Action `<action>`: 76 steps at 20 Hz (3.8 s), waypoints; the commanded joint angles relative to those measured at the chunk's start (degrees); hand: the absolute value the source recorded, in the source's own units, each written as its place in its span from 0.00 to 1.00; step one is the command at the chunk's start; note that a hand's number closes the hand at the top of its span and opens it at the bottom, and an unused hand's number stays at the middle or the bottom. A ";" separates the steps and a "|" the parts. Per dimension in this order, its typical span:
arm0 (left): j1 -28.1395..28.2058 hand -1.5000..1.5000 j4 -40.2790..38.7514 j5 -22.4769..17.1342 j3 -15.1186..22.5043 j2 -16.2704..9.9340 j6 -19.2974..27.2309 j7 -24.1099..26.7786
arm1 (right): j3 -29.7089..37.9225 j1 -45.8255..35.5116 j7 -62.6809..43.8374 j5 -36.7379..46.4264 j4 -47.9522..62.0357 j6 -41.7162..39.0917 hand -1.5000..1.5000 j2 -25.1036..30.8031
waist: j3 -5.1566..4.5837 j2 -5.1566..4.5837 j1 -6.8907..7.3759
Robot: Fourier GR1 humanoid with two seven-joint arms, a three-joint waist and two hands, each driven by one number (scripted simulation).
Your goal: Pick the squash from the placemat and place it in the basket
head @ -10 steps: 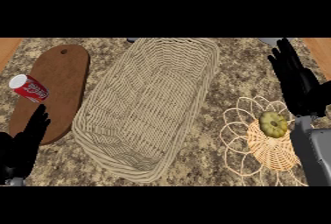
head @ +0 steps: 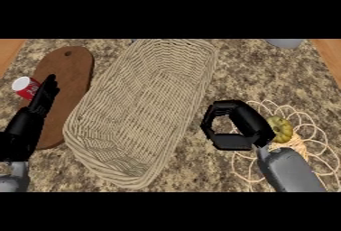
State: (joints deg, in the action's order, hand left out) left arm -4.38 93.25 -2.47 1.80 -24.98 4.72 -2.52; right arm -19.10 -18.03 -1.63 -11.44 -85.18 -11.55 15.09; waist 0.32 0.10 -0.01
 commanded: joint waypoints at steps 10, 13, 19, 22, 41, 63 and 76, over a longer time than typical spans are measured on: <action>-3.96 0.50 -2.09 1.98 0.62 0.22 -0.40 0.68 | -17.93 -3.59 -9.49 44.57 -14.17 12.24 0.00 8.22 | -0.73 1.45 -2.12; -3.44 0.50 -2.46 1.95 1.25 0.46 -1.40 2.76 | -17.76 -11.80 -17.81 49.80 -14.07 2.73 0.00 14.25 | -0.96 1.24 -1.09; -4.49 0.50 -2.08 2.14 2.23 -0.06 -2.82 1.85 | -23.75 -21.02 -27.13 47.73 -16.00 -24.62 0.00 20.69 | -0.97 1.08 0.11; -6.45 0.50 -3.69 2.42 1.36 0.21 -2.05 1.36 | -23.50 -23.61 -31.63 42.30 -17.41 -36.93 0.00 20.31 | -0.73 0.65 -0.86; -10.56 0.50 -6.64 5.44 0.47 4.13 -3.20 1.38 | -17.95 -22.68 -42.56 38.89 -13.66 -54.79 0.00 13.70 | -0.32 -0.15 0.01; -9.47 0.50 -3.25 4.52 -5.38 3.66 -9.31 -1.07 | -20.74 -15.80 -12.97 63.79 -1.89 -38.93 0.00 24.92 | -0.31 -0.08 0.12; -4.47 0.50 -3.00 9.41 -4.53 8.01 -8.20 4.91 | -17.51 -5.81 -6.00 75.16 1.78 -28.93 0.00 22.85 | -0.32 -0.07 0.01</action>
State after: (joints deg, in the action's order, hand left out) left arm -10.64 90.15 6.07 -2.80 -17.92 -3.26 0.22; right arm -37.18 -28.14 -9.64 60.98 -82.32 -43.55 37.13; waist 0.00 0.01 0.15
